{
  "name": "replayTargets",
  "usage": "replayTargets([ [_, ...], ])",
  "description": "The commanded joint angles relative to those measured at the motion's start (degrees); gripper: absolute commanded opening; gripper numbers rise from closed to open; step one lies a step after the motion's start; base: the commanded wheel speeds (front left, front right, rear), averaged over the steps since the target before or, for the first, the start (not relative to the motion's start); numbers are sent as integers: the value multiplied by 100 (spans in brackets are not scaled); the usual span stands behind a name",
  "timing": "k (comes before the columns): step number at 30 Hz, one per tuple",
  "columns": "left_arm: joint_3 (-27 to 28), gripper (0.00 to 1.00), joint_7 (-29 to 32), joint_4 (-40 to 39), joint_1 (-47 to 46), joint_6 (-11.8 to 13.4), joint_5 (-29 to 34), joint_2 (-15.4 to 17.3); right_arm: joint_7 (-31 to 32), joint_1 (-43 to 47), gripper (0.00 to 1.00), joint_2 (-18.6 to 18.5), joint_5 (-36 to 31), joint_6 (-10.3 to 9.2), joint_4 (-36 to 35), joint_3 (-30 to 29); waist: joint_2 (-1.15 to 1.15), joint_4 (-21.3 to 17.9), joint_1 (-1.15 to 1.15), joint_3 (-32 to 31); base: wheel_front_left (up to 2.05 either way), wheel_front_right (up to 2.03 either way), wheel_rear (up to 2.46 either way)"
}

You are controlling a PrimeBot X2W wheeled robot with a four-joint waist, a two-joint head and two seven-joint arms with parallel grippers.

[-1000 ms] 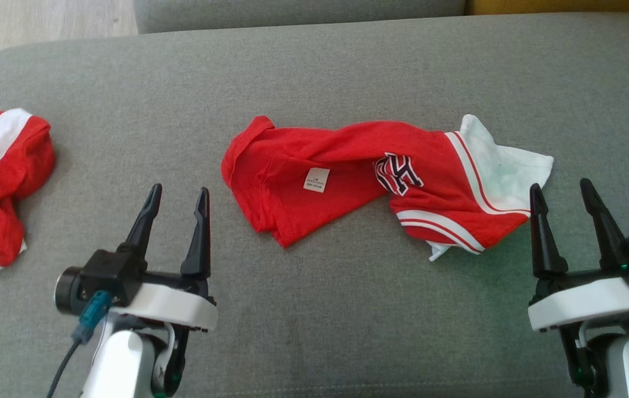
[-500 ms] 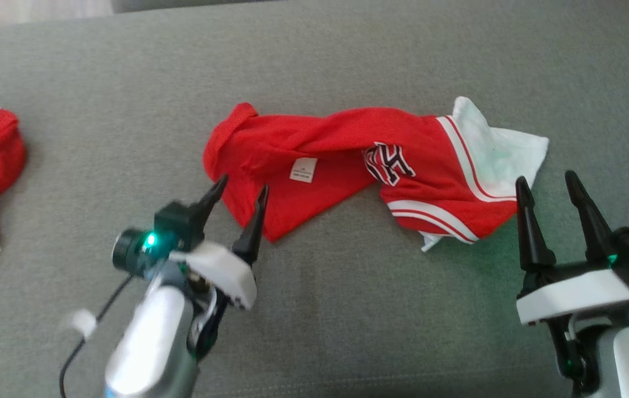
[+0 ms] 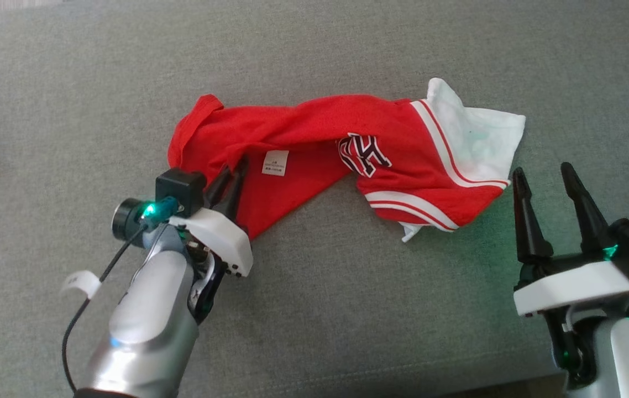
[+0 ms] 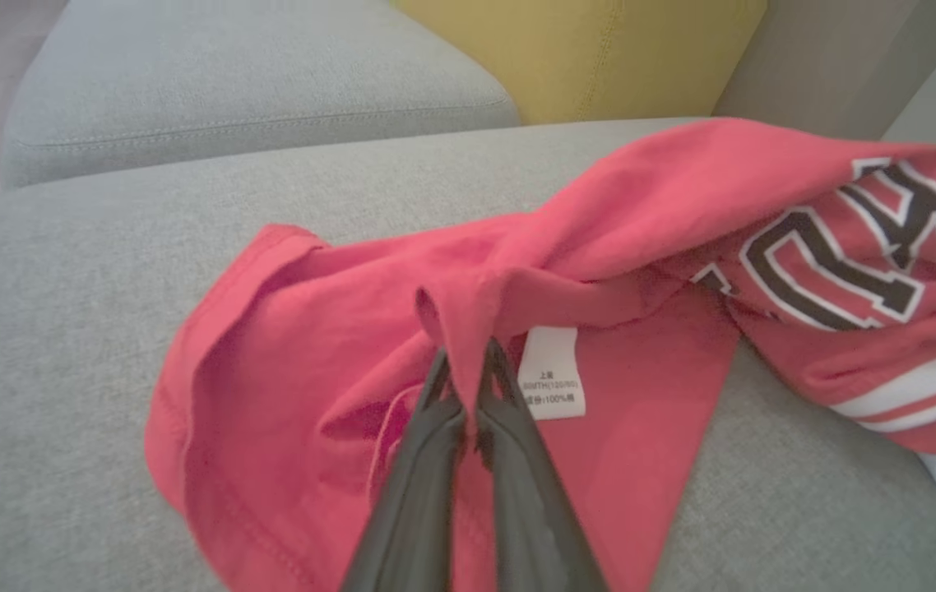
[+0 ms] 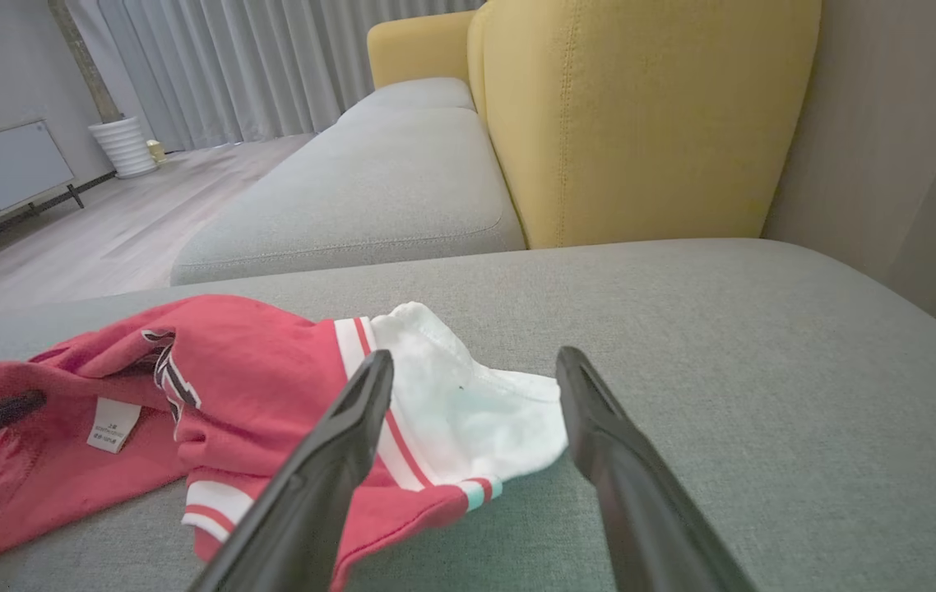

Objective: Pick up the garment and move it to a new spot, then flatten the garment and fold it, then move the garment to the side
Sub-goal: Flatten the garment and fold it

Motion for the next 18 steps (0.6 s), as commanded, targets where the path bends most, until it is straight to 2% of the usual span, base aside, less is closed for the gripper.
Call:
replayTargets([
  [1,123,0,-83,-210,-214,-2,51,90,-61,-137,100,-22,40,-5,-181,99,0,10,0,-17,0,0,0],
  [9,-299,0,-126,-1517,726,-76,190,364,-48,-11,100,-22,169,-5,-119,-77,0,251,0,-236,0,0,0],
  [18,-989,0,954,-3068,2385,-144,-82,926,18,194,100,-22,253,-5,-82,-141,0,447,0,-511,0,0,0],
])
